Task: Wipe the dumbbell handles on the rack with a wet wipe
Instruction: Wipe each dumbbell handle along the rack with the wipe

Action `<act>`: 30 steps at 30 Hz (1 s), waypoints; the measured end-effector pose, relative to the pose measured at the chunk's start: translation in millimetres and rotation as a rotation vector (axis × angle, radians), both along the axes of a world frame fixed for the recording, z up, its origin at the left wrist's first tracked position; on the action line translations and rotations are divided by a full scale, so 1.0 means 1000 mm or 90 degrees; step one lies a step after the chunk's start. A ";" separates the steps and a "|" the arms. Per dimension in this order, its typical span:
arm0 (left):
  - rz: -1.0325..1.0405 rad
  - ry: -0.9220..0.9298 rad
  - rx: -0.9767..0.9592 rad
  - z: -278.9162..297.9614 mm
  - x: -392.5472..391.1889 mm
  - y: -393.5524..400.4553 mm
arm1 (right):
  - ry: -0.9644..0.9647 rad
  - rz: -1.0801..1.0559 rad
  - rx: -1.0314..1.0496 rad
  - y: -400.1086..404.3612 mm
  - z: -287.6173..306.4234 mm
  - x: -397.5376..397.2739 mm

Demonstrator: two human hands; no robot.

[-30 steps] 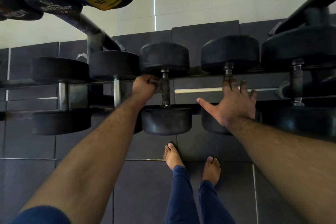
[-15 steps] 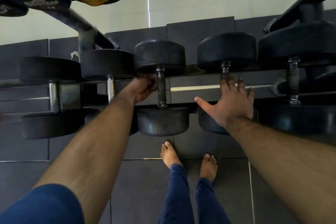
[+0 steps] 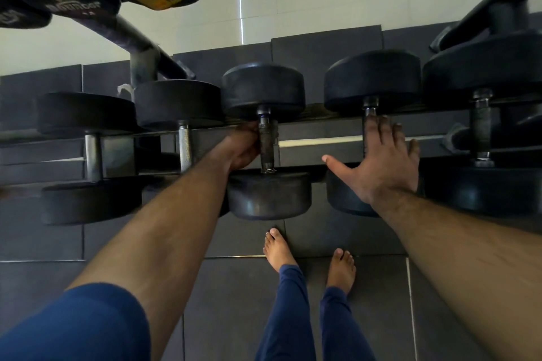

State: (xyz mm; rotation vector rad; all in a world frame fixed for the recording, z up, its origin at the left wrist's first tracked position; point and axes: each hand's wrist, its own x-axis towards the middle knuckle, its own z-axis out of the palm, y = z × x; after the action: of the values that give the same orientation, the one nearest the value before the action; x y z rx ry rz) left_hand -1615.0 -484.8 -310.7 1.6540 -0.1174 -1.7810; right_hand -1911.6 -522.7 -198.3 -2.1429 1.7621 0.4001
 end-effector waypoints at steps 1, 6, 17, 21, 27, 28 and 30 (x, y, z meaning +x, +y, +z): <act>-0.119 -0.024 0.014 0.003 0.006 0.008 | 0.000 0.000 -0.004 0.000 0.000 0.000; -0.290 -0.182 0.020 0.002 0.029 0.027 | -0.022 -0.007 -0.028 0.002 0.000 0.000; -0.453 -0.243 0.045 0.025 0.027 0.026 | -0.016 -0.007 -0.054 0.002 -0.001 -0.001; -0.203 -0.171 -0.032 0.029 0.010 0.021 | -0.011 -0.006 -0.059 0.003 -0.001 0.001; -0.492 -0.179 0.072 0.034 0.010 0.030 | -0.017 -0.008 -0.051 0.001 0.000 -0.001; -0.546 -0.224 0.063 0.039 0.018 0.030 | -0.022 -0.008 -0.052 0.002 0.000 -0.001; -0.634 -0.343 0.040 0.058 0.031 0.028 | -0.024 -0.008 -0.051 0.002 0.000 -0.001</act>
State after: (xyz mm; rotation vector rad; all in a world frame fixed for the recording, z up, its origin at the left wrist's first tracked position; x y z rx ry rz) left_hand -1583.5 -456.6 -252.4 2.2973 -1.3314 -1.9013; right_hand -1912.9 -521.1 -198.2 -2.1772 1.7986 0.2892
